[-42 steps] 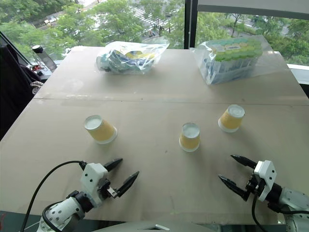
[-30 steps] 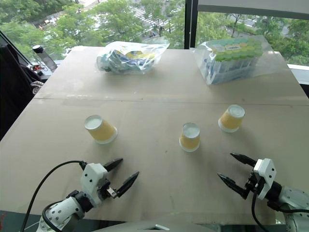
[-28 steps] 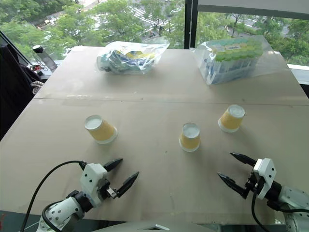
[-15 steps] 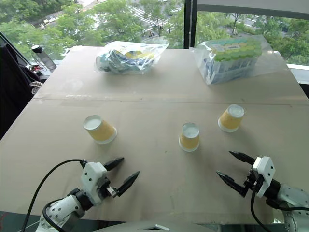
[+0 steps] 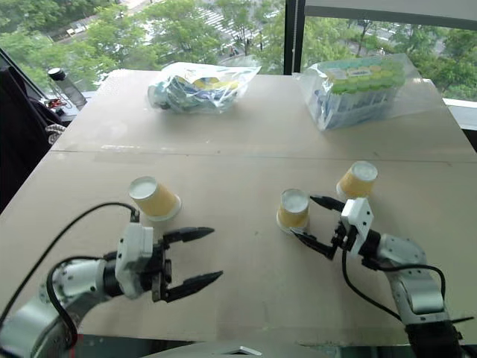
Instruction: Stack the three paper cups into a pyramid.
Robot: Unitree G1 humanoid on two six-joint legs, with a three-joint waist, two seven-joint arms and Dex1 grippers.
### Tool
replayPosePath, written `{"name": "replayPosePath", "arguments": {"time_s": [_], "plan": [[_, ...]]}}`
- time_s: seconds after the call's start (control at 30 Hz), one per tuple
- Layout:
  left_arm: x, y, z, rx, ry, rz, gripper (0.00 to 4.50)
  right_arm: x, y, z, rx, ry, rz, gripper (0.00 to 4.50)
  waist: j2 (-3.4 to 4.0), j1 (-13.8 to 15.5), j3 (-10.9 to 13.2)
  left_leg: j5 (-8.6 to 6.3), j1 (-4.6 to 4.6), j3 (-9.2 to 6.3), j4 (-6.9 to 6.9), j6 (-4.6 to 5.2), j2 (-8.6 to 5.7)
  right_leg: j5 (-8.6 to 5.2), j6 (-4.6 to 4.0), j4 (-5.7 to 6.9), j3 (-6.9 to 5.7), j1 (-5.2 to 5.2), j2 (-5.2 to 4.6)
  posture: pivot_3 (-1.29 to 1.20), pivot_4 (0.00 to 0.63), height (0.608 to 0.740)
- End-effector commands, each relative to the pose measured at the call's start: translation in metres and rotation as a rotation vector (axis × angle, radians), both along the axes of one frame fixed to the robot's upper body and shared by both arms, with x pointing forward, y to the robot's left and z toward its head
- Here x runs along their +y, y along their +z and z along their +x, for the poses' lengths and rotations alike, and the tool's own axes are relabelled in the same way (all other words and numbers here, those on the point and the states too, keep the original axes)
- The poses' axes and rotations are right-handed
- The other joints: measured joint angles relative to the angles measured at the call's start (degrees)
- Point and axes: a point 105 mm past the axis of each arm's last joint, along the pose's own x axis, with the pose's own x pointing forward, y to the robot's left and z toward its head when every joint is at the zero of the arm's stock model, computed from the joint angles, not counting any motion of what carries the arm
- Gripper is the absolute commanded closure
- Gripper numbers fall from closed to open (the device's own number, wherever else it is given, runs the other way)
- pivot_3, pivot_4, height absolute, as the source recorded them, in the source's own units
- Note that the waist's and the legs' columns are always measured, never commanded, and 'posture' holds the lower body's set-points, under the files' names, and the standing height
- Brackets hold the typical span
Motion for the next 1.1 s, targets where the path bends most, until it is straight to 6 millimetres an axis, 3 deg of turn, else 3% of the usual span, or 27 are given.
{"name": "replayPosePath", "arguments": {"time_s": [0.03,0.37,0.47,0.5,0.53,0.57,0.67,0.83,0.97,1.1], "plan": [[0.001,0.017,0.000,-0.040,-0.057,-0.001,0.09,0.009,0.009,0.006,-0.027,0.021,0.006,0.00,-0.01,0.0,0.0,0.01,0.01,0.01,0.00,-0.01,-0.01,0.07,0.12,0.00,0.00,0.00,0.00,0.00,0.150,0.740],[0.016,0.021,0.011,-0.059,0.041,0.005,0.09,0.022,0.005,0.015,-0.018,0.051,0.000,0.00,-0.01,0.0,0.1,0.04,-0.02,0.00,-0.03,-0.07,-0.01,0.07,0.13,0.01,0.03,-0.06,0.02,0.00,0.150,0.740],[0.016,0.020,0.010,-0.054,0.042,0.005,0.00,0.023,0.004,0.015,-0.009,0.057,0.001,0.81,-0.01,0.0,0.1,0.03,-0.02,0.02,-0.02,-0.06,-0.01,0.08,0.13,0.02,0.04,-0.06,0.00,0.00,0.150,0.740],[0.015,0.019,0.010,-0.055,0.044,0.004,0.00,0.023,0.003,0.015,-0.007,0.061,-0.001,1.38,-0.01,0.0,0.1,0.03,-0.02,0.02,-0.02,-0.06,-0.01,0.08,0.13,0.02,0.04,-0.06,0.00,0.00,0.150,0.740],[0.015,0.019,0.010,-0.057,0.049,0.003,0.00,0.023,0.003,0.014,-0.008,0.065,-0.004,1.55,-0.01,0.0,0.1,0.03,-0.01,0.01,-0.02,-0.06,-0.01,0.08,0.13,0.02,0.04,-0.06,0.00,0.00,0.150,0.740],[0.015,0.018,0.010,-0.059,0.052,0.002,0.00,0.023,0.003,0.014,-0.009,0.066,-0.004,2.14,-0.01,0.0,0.1,0.03,-0.01,0.01,-0.02,-0.05,-0.01,0.08,0.13,0.02,0.05,-0.06,0.00,0.00,0.150,0.740],[0.015,0.018,0.010,-0.061,0.084,-0.020,0.00,0.025,0.007,0.015,-0.016,0.074,0.001,2.31,-0.01,0.0,0.1,0.03,-0.01,0.00,-0.02,-0.05,-0.01,0.08,0.13,0.04,0.05,-0.06,0.00,0.00,0.150,0.740],[0.018,0.020,0.021,-0.043,0.296,-0.144,0.00,0.049,0.017,0.032,-0.029,0.040,0.006,2.31,-0.07,-0.5,0.1,0.03,0.00,0.00,-0.02,-0.06,0.02,0.09,0.13,0.07,0.11,-0.07,-0.22,0.00,0.150,0.740],[0.016,0.016,0.032,-0.051,0.492,-0.197,0.00,0.102,0.033,0.062,-0.041,-0.027,-0.013,2.31,-0.20,-1.5,0.1,0.11,0.01,-0.03,-0.02,-0.21,0.00,0.09,0.12,0.30,0.12,-0.17,-0.28,0.00,0.150,0.740],[0.008,0.009,0.030,-0.068,0.508,-0.145,0.00,0.113,0.032,0.088,-0.005,-0.141,-0.029,2.31,-0.28,-0.9,0.1,0.38,-0.07,-0.12,-0.05,-0.67,-0.05,0.09,0.08,0.57,0.11,-0.39,-0.26,0.00,0.150,0.740]]}}
